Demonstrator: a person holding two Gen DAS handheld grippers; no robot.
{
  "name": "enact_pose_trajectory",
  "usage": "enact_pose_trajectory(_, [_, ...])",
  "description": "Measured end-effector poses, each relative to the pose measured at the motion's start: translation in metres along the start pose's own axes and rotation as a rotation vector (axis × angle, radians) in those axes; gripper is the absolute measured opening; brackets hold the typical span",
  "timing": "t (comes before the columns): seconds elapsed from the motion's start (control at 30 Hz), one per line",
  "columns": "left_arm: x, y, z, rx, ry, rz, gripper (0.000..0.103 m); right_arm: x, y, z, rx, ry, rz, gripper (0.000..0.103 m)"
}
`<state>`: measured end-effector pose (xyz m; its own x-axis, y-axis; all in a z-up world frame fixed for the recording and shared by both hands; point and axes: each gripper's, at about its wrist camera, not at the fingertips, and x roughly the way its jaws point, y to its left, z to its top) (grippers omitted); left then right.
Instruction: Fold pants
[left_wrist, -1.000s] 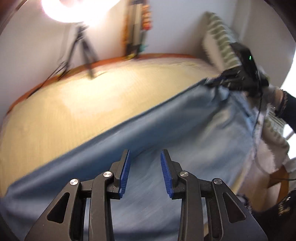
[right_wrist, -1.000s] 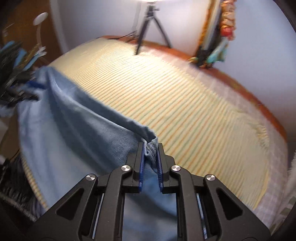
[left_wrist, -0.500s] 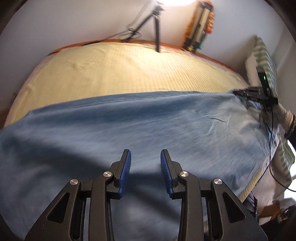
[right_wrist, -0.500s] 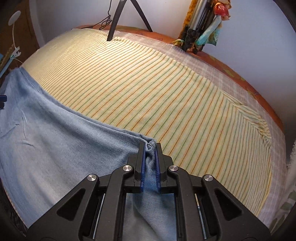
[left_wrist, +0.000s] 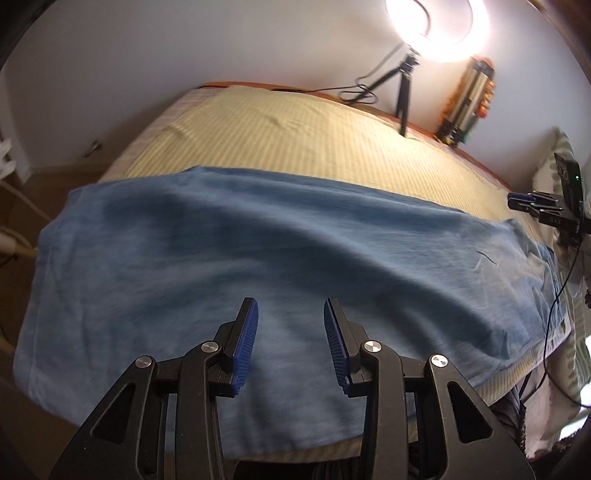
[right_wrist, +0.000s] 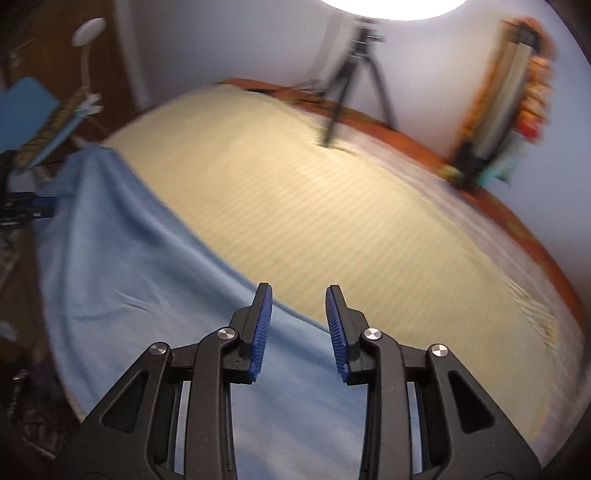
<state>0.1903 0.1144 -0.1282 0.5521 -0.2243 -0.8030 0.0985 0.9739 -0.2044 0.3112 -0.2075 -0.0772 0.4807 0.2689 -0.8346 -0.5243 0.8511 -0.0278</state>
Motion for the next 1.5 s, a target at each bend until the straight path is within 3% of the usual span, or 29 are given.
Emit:
enact_pose_trajectory(0.23, [-0.012, 0.024, -0.008, -0.039, -0.019, 0.042, 0.035, 0.05, 0.074, 0.044, -0.168, 0.034, 0.189, 0.031])
enact_pose_trajectory(0.4, [-0.02, 0.042, -0.011, -0.071, -0.032, 0.067, 0.035, 0.084, 0.112, 0.054, -0.252, 0.078, 0.249, 0.031])
enact_pose_trajectory(0.6, [-0.025, 0.06, -0.021, -0.12, -0.035, 0.087, 0.035, 0.114, 0.133, 0.055, -0.308, 0.134, 0.207, 0.03])
enact_pose_trajectory(0.63, [-0.025, 0.063, -0.022, -0.127, -0.034, 0.087, 0.035, 0.115, 0.136, 0.055, -0.316, 0.13, 0.2, 0.024])
enact_pose_trajectory(0.67, [-0.024, 0.064, -0.022, -0.133, -0.034, 0.087, 0.035, 0.114, 0.139, 0.055, -0.325, 0.127, 0.195, 0.011])
enact_pose_trajectory(0.7, [-0.024, 0.066, -0.023, -0.141, -0.034, 0.086, 0.035, 0.113, 0.143, 0.054, -0.336, 0.129, 0.19, 0.008])
enact_pose_trajectory(0.9, [-0.024, 0.07, -0.025, -0.151, -0.037, 0.077, 0.035, 0.09, 0.145, 0.062, -0.352, 0.013, 0.021, 0.003])
enact_pose_trajectory(0.97, [-0.024, 0.068, -0.023, -0.145, -0.036, 0.072, 0.035, 0.09, 0.14, 0.063, -0.325, 0.022, 0.063, 0.003])
enact_pose_trajectory(1.03, [-0.024, 0.065, -0.018, -0.126, -0.041, 0.073, 0.035, 0.097, 0.142, 0.061, -0.32, 0.111, 0.127, 0.004])
enact_pose_trajectory(1.13, [-0.028, 0.065, -0.014, -0.121, -0.065, 0.098, 0.035, 0.098, 0.146, 0.06, -0.341, 0.109, 0.071, 0.013])
enact_pose_trajectory(1.23, [-0.033, 0.074, -0.017, -0.16, -0.088, 0.093, 0.035, 0.087, 0.15, 0.06, -0.31, 0.068, 0.114, 0.02])
enact_pose_trajectory(1.33, [-0.04, 0.091, -0.025, -0.213, -0.092, 0.113, 0.035, 0.082, 0.163, 0.059, -0.31, 0.033, 0.16, 0.043])
enact_pose_trajectory(1.47, [-0.065, 0.121, -0.047, -0.331, -0.119, 0.121, 0.036, 0.104, 0.175, 0.057, -0.323, 0.085, 0.147, 0.044])
enact_pose_trajectory(1.5, [-0.071, 0.128, -0.052, -0.355, -0.125, 0.124, 0.041, 0.11, 0.177, 0.057, -0.327, 0.098, 0.124, 0.044])
